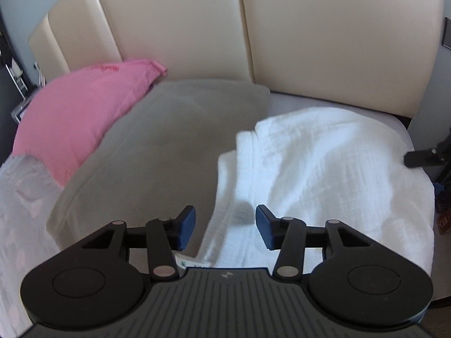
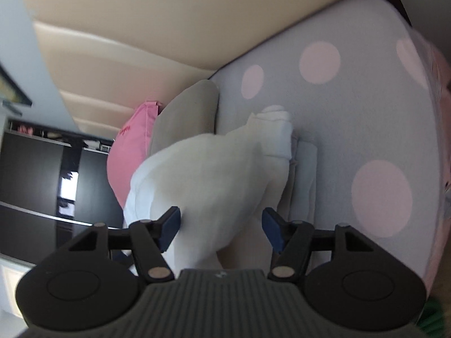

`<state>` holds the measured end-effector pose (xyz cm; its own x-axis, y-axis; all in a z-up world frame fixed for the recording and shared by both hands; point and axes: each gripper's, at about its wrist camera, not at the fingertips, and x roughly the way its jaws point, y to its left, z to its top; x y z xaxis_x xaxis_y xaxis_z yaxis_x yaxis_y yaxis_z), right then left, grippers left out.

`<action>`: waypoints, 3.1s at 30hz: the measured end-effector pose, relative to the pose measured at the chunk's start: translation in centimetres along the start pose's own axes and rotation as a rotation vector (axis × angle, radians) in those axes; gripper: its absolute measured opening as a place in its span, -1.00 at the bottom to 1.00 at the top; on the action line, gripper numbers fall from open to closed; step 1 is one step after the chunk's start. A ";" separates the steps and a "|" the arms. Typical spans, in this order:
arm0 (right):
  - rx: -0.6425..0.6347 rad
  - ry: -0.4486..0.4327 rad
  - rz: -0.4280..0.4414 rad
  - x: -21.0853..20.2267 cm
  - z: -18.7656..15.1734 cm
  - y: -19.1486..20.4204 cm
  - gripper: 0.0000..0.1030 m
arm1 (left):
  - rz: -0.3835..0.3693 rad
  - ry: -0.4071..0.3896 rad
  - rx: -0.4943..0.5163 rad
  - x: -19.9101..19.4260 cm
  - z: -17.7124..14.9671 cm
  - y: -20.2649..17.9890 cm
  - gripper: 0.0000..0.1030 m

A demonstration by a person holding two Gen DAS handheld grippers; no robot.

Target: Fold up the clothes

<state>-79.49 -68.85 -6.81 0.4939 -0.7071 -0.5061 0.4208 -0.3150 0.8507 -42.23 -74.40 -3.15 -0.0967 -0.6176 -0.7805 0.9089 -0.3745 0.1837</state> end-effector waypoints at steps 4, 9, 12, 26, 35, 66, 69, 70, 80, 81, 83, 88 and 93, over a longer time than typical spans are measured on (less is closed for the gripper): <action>0.077 0.020 0.019 1.7 1.4 -1.0 0.09 | 0.004 0.094 0.040 1.5 -0.7 -1.1 -0.12; -0.101 -0.018 0.009 1.3 1.9 1.6 -0.33 | 0.015 0.134 0.011 3.2 -1.2 -0.8 -0.11; -0.477 -0.074 -0.071 0.2 0.6 6.5 -0.46 | 0.003 0.140 -0.025 3.6 -0.9 -0.4 -0.11; -0.773 -0.047 -0.411 5.1 -0.6 5.5 -0.48 | -0.040 0.082 -0.068 4.1 -0.1 -0.6 0.04; -0.865 -0.182 -0.373 -1.4 -0.7 9.8 -0.17 | -0.040 -0.042 -0.046 -2.0 0.4 -0.4 -0.21; -0.827 -0.084 -0.438 11.9 2.2 13.2 -0.41 | -0.048 -0.032 -0.185 -0.6 -1.6 0.2 -0.61; -0.820 -0.095 -0.435 8.4 0.9 14.5 -0.37 | -0.020 -0.048 -0.170 -3.4 -1.9 -0.6 -0.58; -0.818 -0.098 -0.439 7.3 0.3 15.0 -0.32 | -0.019 -0.057 -0.167 -4.4 -2.0 -0.9 -0.54; -0.786 -0.089 -0.510 -2.2 -8.0 17.1 0.04 | -0.001 -0.123 -0.155 -13.7 -4.3 -4.0 -0.17; -0.785 -0.090 -0.514 -3.1 -9.0 16.9 0.04 | -0.006 -0.130 -0.163 -14.4 -4.5 -4.2 -0.12; -0.797 -0.118 -0.525 -4.4 -10.8 16.7 0.04 | -0.004 -0.149 -0.180 -15.5 -5.1 -4.5 0.01; -0.783 -0.171 -0.506 -7.5 -15.0 15.1 0.04 | 0.004 -0.173 -0.185 -17.2 -7.3 -5.8 0.20; -0.768 -0.253 -0.531 -9.3 -19.1 12.9 0.08 | 0.006 -0.178 -0.189 -18.3 -10.0 -7.4 0.25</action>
<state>-64.12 -54.20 6.18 -0.0451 -0.7356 -0.6759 0.9689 -0.1970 0.1497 -43.09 -53.43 3.80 -0.1461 -0.7376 -0.6593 0.9677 -0.2448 0.0594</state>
